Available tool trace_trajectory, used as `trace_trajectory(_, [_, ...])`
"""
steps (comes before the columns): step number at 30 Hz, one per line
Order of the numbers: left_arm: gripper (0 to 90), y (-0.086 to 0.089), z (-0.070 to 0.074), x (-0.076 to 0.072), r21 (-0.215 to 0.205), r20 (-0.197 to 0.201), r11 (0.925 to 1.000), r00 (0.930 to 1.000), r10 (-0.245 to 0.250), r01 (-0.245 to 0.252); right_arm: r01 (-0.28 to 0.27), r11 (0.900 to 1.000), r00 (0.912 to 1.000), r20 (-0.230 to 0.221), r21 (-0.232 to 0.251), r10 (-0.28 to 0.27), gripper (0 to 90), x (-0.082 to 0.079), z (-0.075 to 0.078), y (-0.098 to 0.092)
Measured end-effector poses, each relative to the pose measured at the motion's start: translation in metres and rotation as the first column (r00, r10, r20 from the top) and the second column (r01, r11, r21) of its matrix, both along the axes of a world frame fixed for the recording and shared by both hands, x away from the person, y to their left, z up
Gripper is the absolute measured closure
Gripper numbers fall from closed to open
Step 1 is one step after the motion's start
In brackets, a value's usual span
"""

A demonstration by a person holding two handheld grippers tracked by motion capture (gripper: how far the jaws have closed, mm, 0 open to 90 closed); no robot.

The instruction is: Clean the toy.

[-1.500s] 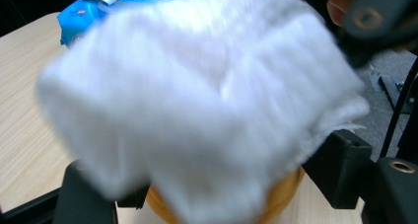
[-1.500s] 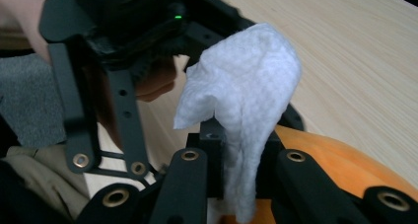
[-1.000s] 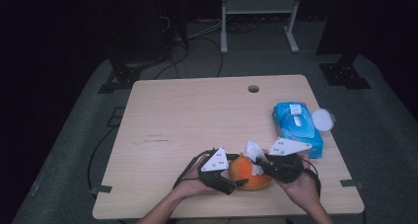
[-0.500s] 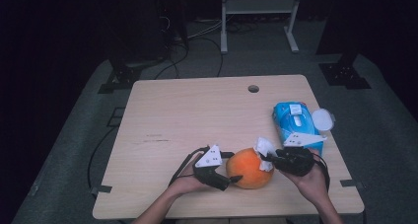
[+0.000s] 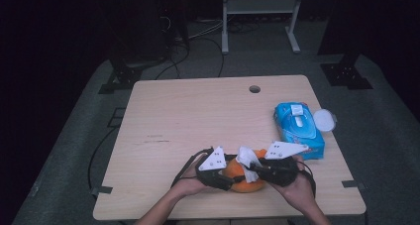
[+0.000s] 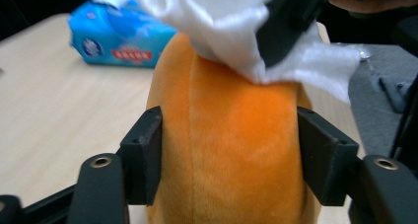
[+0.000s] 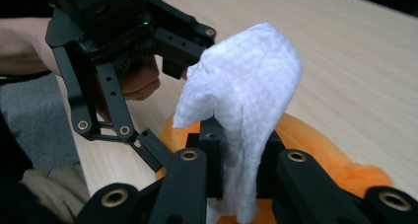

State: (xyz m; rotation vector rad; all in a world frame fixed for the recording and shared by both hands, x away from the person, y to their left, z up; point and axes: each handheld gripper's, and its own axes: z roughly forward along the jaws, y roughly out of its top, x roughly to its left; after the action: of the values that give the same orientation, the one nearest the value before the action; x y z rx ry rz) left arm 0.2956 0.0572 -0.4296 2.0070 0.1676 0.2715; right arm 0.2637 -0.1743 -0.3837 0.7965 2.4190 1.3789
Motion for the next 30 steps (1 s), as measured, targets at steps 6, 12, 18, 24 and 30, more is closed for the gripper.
trace_trajectory(6, [29.1,0.019,-0.004,0.012,0.014,-0.020,0.9995,0.9994,-0.027,0.027,0.080,0.996,0.9956,-0.052,0.040,-0.078,79.0,0.018,-0.011,-0.024])
trace_trajectory(12, [14.5,0.016,0.001,0.014,-0.060,-0.101,0.9982,0.9949,-0.003,-0.003,0.065,0.997,0.9958,-0.067,0.033,-0.062,79.1,0.013,-0.012,-0.018])
trace_trajectory(18, [31.9,0.018,-0.004,0.011,-0.034,-0.063,0.9992,0.9978,-0.022,0.020,0.021,1.000,0.9995,-0.023,-0.003,-0.021,79.1,0.005,-0.010,-0.009])
trace_trajectory(24, [33.6,0.022,-0.008,0.016,-0.043,-0.080,0.9990,0.9968,-0.010,0.007,0.101,0.995,0.9933,-0.056,0.004,-0.101,79.1,0.015,-0.020,-0.032])
trace_trajectory(30, [34.0,0.017,-0.010,0.010,-0.023,-0.053,0.9993,0.9981,-0.030,0.029,0.073,0.997,0.9973,-0.002,0.035,-0.073,78.9,0.011,-0.010,-0.016])
